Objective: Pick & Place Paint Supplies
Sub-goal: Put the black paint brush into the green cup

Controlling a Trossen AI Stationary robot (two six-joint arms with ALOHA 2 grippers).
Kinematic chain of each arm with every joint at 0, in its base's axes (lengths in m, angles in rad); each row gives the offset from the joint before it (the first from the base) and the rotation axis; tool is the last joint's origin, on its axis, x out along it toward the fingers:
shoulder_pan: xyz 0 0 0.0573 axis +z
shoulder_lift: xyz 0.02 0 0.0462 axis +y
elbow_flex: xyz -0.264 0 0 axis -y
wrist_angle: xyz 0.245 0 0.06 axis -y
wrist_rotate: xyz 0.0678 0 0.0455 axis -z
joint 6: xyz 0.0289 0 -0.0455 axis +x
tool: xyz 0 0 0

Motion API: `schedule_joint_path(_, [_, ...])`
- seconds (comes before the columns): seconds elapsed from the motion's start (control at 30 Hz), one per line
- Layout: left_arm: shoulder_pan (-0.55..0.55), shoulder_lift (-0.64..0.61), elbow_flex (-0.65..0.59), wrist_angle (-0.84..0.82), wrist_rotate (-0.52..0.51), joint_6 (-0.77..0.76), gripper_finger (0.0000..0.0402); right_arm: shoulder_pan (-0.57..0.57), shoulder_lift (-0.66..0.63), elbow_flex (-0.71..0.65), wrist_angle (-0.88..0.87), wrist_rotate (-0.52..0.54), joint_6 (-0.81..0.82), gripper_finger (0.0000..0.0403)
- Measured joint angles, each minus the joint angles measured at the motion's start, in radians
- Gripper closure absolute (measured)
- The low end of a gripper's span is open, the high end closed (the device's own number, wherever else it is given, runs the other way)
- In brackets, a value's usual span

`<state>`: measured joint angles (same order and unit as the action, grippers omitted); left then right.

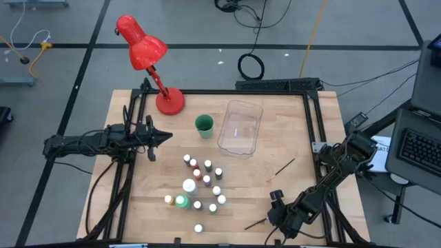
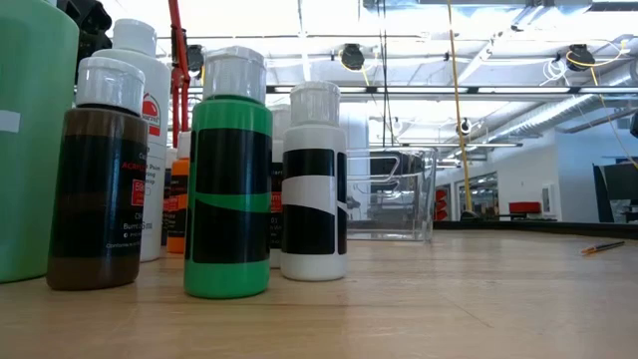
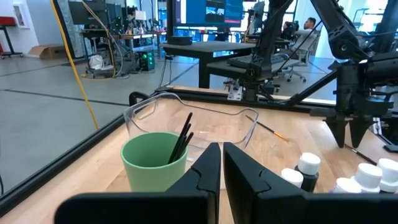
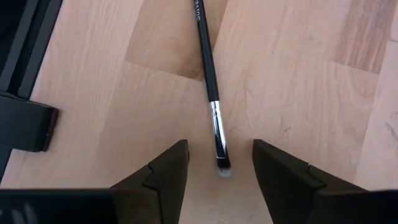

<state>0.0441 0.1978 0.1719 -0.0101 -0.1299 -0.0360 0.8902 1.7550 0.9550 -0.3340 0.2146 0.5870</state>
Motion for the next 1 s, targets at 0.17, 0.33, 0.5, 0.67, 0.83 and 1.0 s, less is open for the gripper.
schedule_joint_path(0.17, [0.000,0.000,0.000,-0.001,0.008,-0.003,0.0378,0.002,0.001,0.000,-0.005,-0.002,-0.023,0.0285])
schedule_joint_path(0.33, [0.000,0.000,0.000,0.010,0.007,0.004,0.0378,0.002,0.002,-0.002,-0.014,-0.005,-0.035,0.0368])
schedule_joint_path(0.5, [0.000,0.000,0.001,0.013,0.007,0.004,0.0378,0.002,-0.007,-0.002,-0.016,0.000,-0.057,0.0392])
schedule_joint_path(0.67, [0.000,0.000,0.001,0.013,0.007,0.005,0.0378,0.007,-0.074,-0.009,-0.039,0.062,-0.109,0.0399])
schedule_joint_path(0.83, [0.000,0.000,0.001,0.013,0.043,0.001,0.0378,0.011,-0.206,-0.006,-0.023,0.216,-0.245,0.0401])
schedule_joint_path(1.0, [0.000,0.031,0.001,0.016,0.116,0.016,0.0378,-0.077,-0.323,-0.009,0.007,0.408,-0.418,0.0401])
